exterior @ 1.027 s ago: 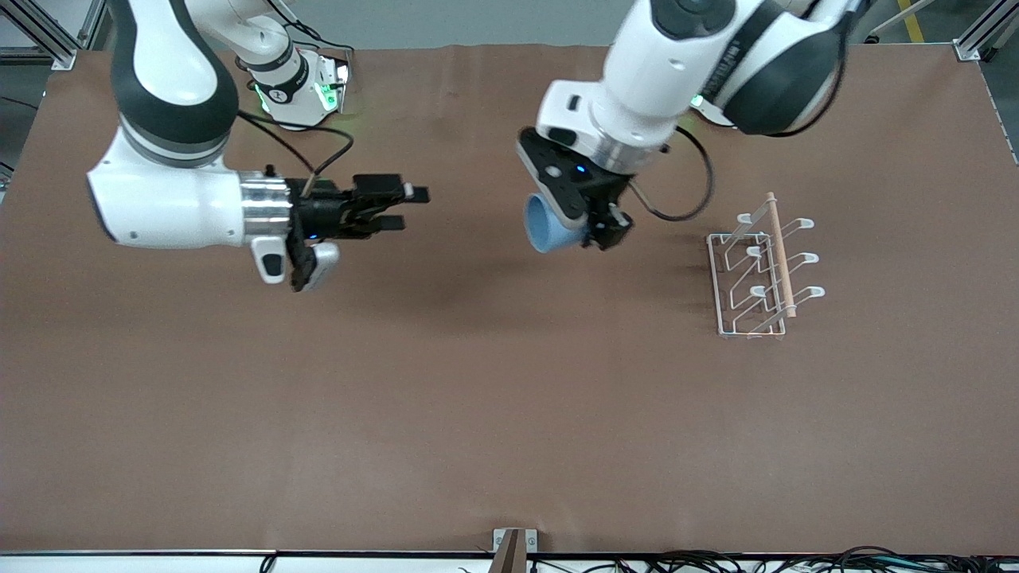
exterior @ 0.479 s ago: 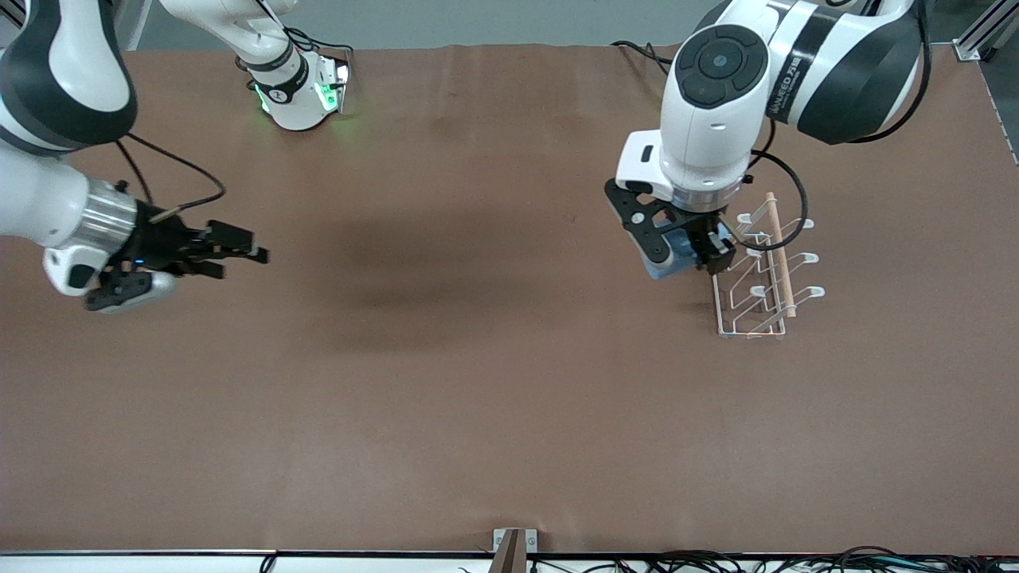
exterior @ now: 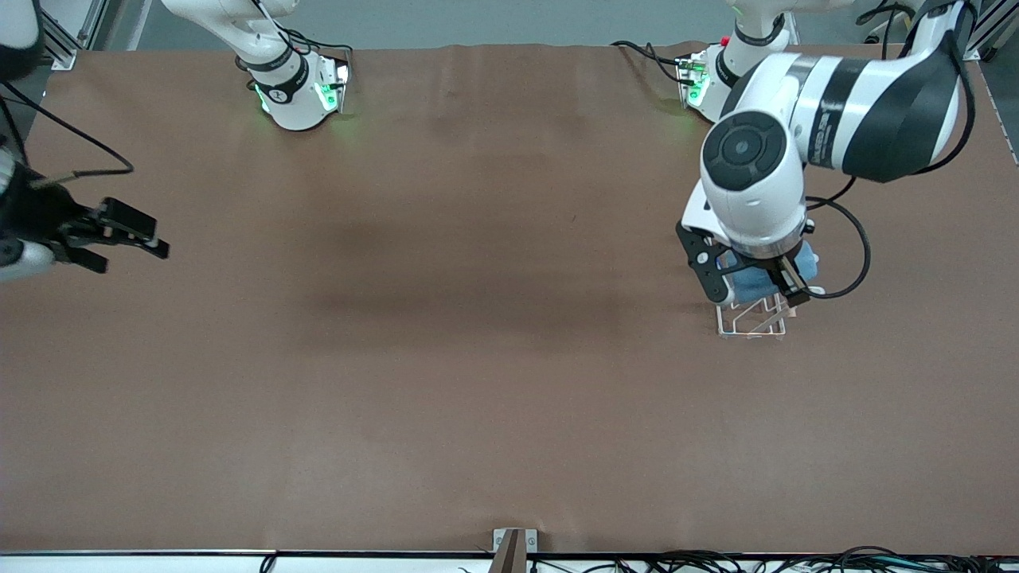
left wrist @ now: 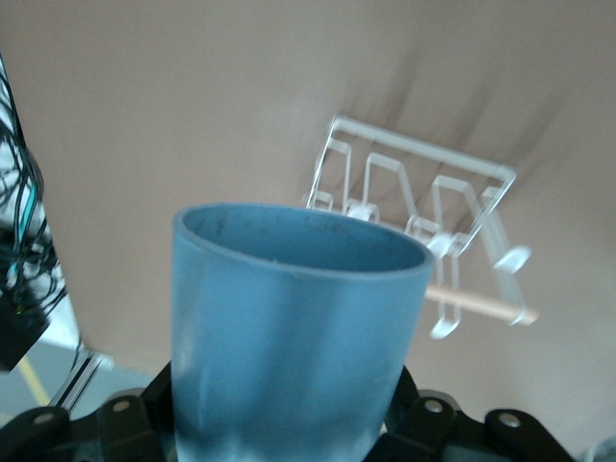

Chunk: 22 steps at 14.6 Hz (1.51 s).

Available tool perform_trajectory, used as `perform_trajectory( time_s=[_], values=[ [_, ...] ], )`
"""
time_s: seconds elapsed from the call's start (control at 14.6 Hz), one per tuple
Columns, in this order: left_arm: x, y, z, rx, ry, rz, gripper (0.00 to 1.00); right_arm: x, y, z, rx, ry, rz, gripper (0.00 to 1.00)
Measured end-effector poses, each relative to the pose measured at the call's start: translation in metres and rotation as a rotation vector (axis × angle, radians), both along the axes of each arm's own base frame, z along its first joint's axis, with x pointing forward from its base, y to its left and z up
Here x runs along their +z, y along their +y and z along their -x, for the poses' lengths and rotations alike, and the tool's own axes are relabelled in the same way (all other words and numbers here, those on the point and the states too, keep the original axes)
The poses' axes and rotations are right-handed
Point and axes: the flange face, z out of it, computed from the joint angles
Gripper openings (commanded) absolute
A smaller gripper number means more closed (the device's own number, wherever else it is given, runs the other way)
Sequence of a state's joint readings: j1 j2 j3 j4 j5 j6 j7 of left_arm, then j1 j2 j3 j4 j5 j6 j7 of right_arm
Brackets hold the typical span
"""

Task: Hang cup on cup holder
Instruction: 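Lower the cup with the left gripper onto the rack's hook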

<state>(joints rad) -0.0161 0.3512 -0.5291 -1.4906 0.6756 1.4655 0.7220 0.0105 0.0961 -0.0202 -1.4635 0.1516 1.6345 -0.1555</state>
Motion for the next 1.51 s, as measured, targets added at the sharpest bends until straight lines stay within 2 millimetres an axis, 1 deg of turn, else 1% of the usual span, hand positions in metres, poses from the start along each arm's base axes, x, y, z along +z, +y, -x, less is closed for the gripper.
perform_trajectory(
  time_s=[0.07, 0.14, 0.27, 0.34, 0.48, 0.62, 0.75, 0.89, 1.03, 1.16, 1.51],
  values=[
    [-0.01, 0.004, 0.0, -0.018, 0.007, -0.056, 0.42, 0.006, -0.001, 0.0, 0.001, -0.009, 0.011, 1.0],
    [-0.019, 0.006, 0.002, -0.031, 0.017, -0.108, 0.41, 0.008, -0.001, 0.001, -0.003, -0.006, 0.016, 1.0],
    [-0.032, 0.011, 0.006, -0.051, 0.037, -0.194, 0.4, 0.008, -0.002, 0.004, -0.069, 0.025, 0.032, 1.0],
    [-0.038, 0.014, 0.008, -0.062, 0.045, -0.233, 0.39, 0.011, -0.002, 0.005, -0.109, 0.028, 0.064, 1.0],
    [-0.05, 0.018, 0.01, -0.088, 0.05, -0.305, 0.37, 0.023, 0.006, 0.012, -0.137, 0.013, 0.138, 1.0],
    [-0.065, 0.02, 0.014, -0.12, 0.056, -0.37, 0.37, 0.039, 0.012, 0.025, -0.148, -0.001, 0.164, 1.0],
    [-0.081, 0.019, 0.017, -0.152, 0.069, -0.42, 0.34, 0.054, 0.007, 0.043, -0.161, -0.013, 0.168, 1.0],
    [-0.1, 0.019, 0.018, -0.19, 0.08, -0.475, 0.34, 0.063, 0.002, 0.06, -0.166, -0.008, 0.168, 1.0],
    [-0.119, 0.017, 0.021, -0.222, 0.1, -0.516, 0.34, 0.064, -0.001, 0.068, -0.138, 0.009, 0.166, 1.0],
    [-0.135, 0.017, 0.024, -0.231, 0.132, -0.567, 0.34, 0.06, -0.006, 0.069, -0.096, 0.018, 0.166, 1.0],
    [-0.161, 0.005, 0.031, -0.257, 0.174, -0.638, 0.34, 0.056, -0.017, 0.068, -0.042, 0.023, 0.167, 1.0]
  ],
)
